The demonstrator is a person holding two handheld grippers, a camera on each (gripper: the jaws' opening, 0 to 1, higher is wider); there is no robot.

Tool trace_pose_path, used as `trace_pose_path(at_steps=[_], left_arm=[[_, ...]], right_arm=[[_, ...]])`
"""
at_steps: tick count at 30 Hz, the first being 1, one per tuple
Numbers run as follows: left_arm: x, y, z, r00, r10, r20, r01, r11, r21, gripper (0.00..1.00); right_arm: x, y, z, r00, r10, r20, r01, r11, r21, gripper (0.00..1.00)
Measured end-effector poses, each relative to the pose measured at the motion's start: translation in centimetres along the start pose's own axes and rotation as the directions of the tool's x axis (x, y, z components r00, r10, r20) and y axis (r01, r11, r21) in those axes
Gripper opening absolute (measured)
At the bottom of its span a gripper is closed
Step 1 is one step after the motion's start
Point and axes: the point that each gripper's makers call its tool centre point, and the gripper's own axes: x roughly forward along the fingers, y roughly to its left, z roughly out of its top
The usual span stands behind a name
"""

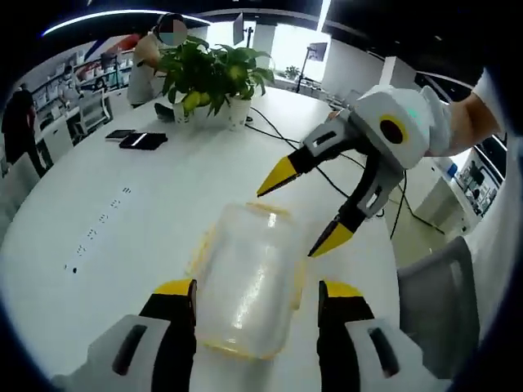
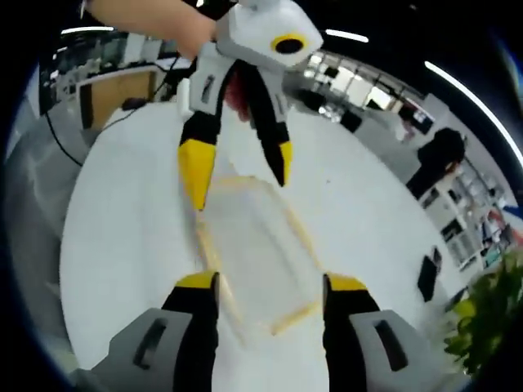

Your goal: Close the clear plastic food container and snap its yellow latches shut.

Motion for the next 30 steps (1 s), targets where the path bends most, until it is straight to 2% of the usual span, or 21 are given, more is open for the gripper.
trace_pose_path(at_steps=[3, 5, 9, 11, 16, 19, 20, 23, 28, 30], left_arm=[[-0.4, 0.3, -0.7, 0.997, 0.07, 0.028, -0.07, 0.997, -0.014, 0.55], [-0.9, 0.8, -0.6, 0.988, 0.138, 0.075, -0.136, 0.99, -0.031, 0.55], [-1.9, 1.7, -0.9, 0.958, 0.248, 0.141, -0.229, 0.964, -0.136, 0.55], [-2.2, 1.9, -1.2, 0.945, 0.282, 0.164, -0.253, 0.951, -0.176, 0.55], [-2.3, 1.6, -2.3, 0.923, 0.338, 0.183, -0.298, 0.93, -0.215, 0.55], [-2.2, 1.3, -2.8, 0.912, 0.36, 0.195, -0.309, 0.918, -0.248, 0.55], [-2.1, 1.3, -3.0, 0.914, 0.358, 0.193, -0.306, 0.917, -0.255, 0.55], [-1.9, 1.2, -3.9, 0.902, 0.379, 0.207, -0.307, 0.9, -0.31, 0.55], [-1.1, 0.7, -5.1, 0.894, 0.401, 0.2, -0.325, 0.888, -0.324, 0.55], [-0.6, 0.5, -5.6, 0.897, 0.404, 0.181, -0.34, 0.89, -0.304, 0.55]], right_arm=[[-0.1, -0.1, -0.6, 1.0, -0.009, -0.005, 0.009, 1.0, 0.024, 0.49], [-0.2, -0.2, -0.9, 1.0, -0.016, -0.006, 0.016, 0.999, 0.041, 0.49], [-0.2, -0.2, -1.8, 0.999, -0.031, -0.015, 0.033, 0.996, 0.083, 0.49], [-0.2, -0.2, -2.2, 0.999, -0.037, -0.019, 0.039, 0.995, 0.091, 0.49], [0.0, -0.1, -3.2, 0.998, -0.046, -0.034, 0.05, 0.99, 0.128, 0.5], [0.2, 0.0, -3.8, 0.998, -0.049, -0.044, 0.055, 0.988, 0.145, 0.5], [0.3, 0.1, -4.1, 0.998, -0.048, -0.049, 0.055, 0.987, 0.153, 0.5], [0.5, 0.2, -4.8, 0.997, -0.051, -0.064, 0.062, 0.983, 0.174, 0.5], [1.0, 0.4, -5.7, 0.994, -0.069, -0.087, 0.085, 0.978, 0.192, 0.46], [1.1, 0.5, -5.8, 0.993, -0.073, -0.088, 0.09, 0.974, 0.209, 0.46]])
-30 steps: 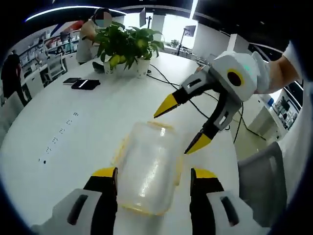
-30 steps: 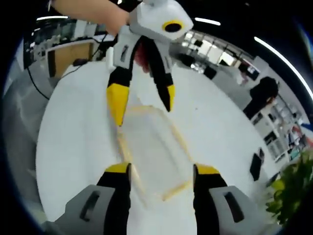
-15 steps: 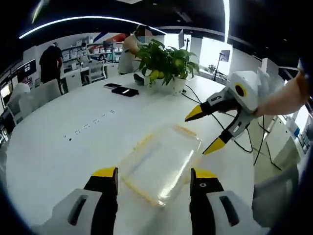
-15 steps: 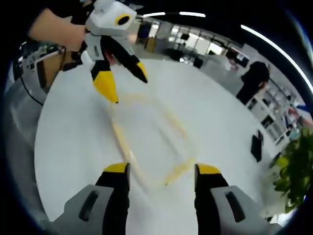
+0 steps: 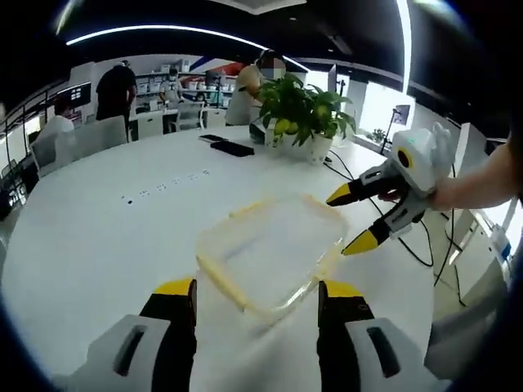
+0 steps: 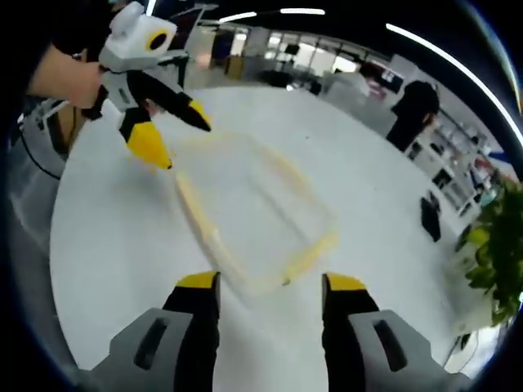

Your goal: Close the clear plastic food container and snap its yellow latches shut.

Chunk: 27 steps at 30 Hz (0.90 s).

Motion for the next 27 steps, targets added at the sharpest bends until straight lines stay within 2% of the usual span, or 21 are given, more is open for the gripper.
trace_pose_path(at_steps=[5, 9, 12, 14, 27], left_arm=[[0.3, 0.0, -0.5, 0.999, 0.041, -0.011, -0.041, 0.998, 0.056, 0.53], [0.7, 0.5, -0.6, 0.998, 0.059, -0.012, -0.058, 0.995, 0.081, 0.47], [0.8, 0.3, -0.5, 0.999, 0.048, -0.009, -0.047, 0.995, 0.093, 0.41], [1.0, 0.2, -0.6, 0.998, 0.056, -0.018, -0.053, 0.99, 0.134, 0.39], [0.5, 1.2, -0.9, 0.998, 0.064, -0.02, -0.061, 0.991, 0.122, 0.41]], right_arm=[[0.2, -0.1, 0.3, 1.0, -0.008, 0.014, 0.008, 1.0, 0.0, 0.43], [0.5, 0.4, 0.7, 1.0, 0.007, 0.021, -0.006, 1.0, -0.024, 0.41], [0.5, 0.3, 0.8, 1.0, -0.001, 0.024, 0.002, 0.999, -0.032, 0.4], [0.5, 0.4, 0.8, 1.0, -0.004, 0.024, 0.005, 0.999, -0.033, 0.39], [1.0, 1.2, 1.5, 1.0, -0.001, 0.023, 0.002, 0.999, -0.047, 0.38]])
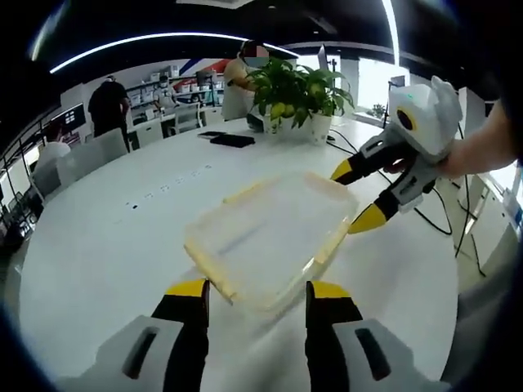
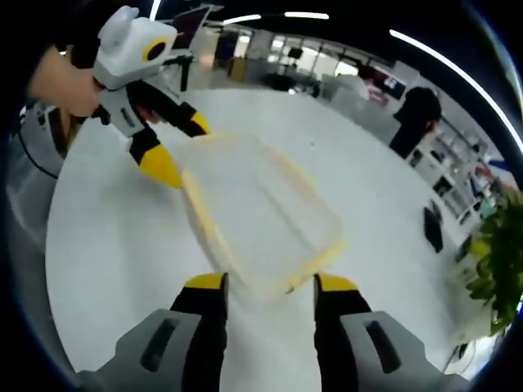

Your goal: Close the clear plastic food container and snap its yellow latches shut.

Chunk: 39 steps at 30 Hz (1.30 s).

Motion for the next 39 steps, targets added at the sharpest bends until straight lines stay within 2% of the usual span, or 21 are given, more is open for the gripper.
trace_pose_path(at_steps=[19, 39], left_arm=[[-1.7, 4.3, -1.3, 0.998, 0.057, -0.011, -0.057, 0.998, 0.002, 0.4], [-2.0, 4.6, -1.3, 0.997, 0.075, -0.008, -0.075, 0.997, 0.003, 0.4]], right_arm=[[2.5, 0.9, 3.8, 0.999, 0.002, 0.04, -0.001, 0.999, -0.032, 0.35], [2.7, 1.1, 4.3, 0.999, 0.001, 0.049, 0.0, 0.999, -0.034, 0.34]])
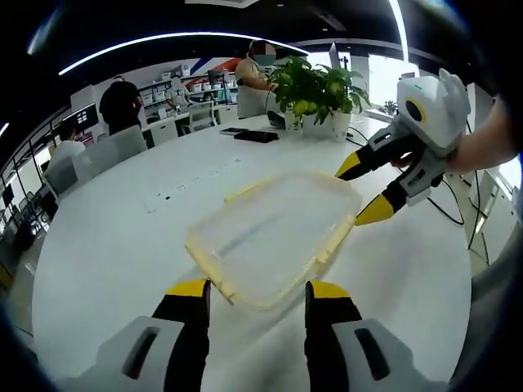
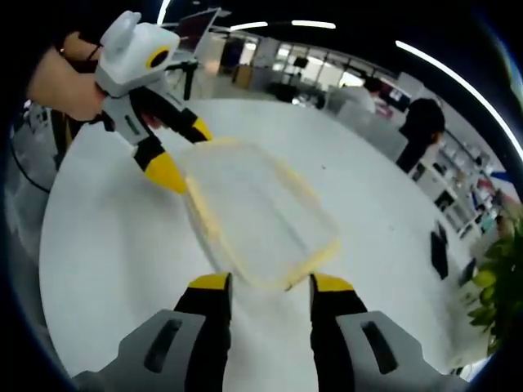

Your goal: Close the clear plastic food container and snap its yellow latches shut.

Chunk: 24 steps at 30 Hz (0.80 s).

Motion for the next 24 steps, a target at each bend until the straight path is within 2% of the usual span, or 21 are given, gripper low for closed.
trace_pose_path(at_steps=[7, 12, 18, 24], left_arm=[[-0.5, 0.0, 0.2, 1.0, 0.012, 0.008, -0.011, 0.999, -0.034, 0.43], [-1.5, -0.5, 0.4, 1.0, 0.016, 0.018, -0.015, 0.998, -0.055, 0.43], [-3.4, -1.2, 0.2, 0.999, 0.025, 0.028, -0.023, 0.997, -0.069, 0.43], [-6.0, -1.7, -0.9, 0.999, 0.04, 0.026, -0.038, 0.995, -0.088, 0.43]], right_arm=[[-0.7, -0.3, 0.0, 1.0, -0.015, 0.002, 0.015, 1.0, 0.024, 0.35], [-1.6, -0.3, 0.3, 0.999, -0.027, 0.018, 0.026, 0.996, 0.082, 0.39], [-3.3, 0.5, 1.0, 0.998, -0.045, 0.044, 0.039, 0.99, 0.138, 0.41], [-5.3, 1.0, 1.1, 0.996, -0.072, 0.052, 0.062, 0.981, 0.182, 0.42]])
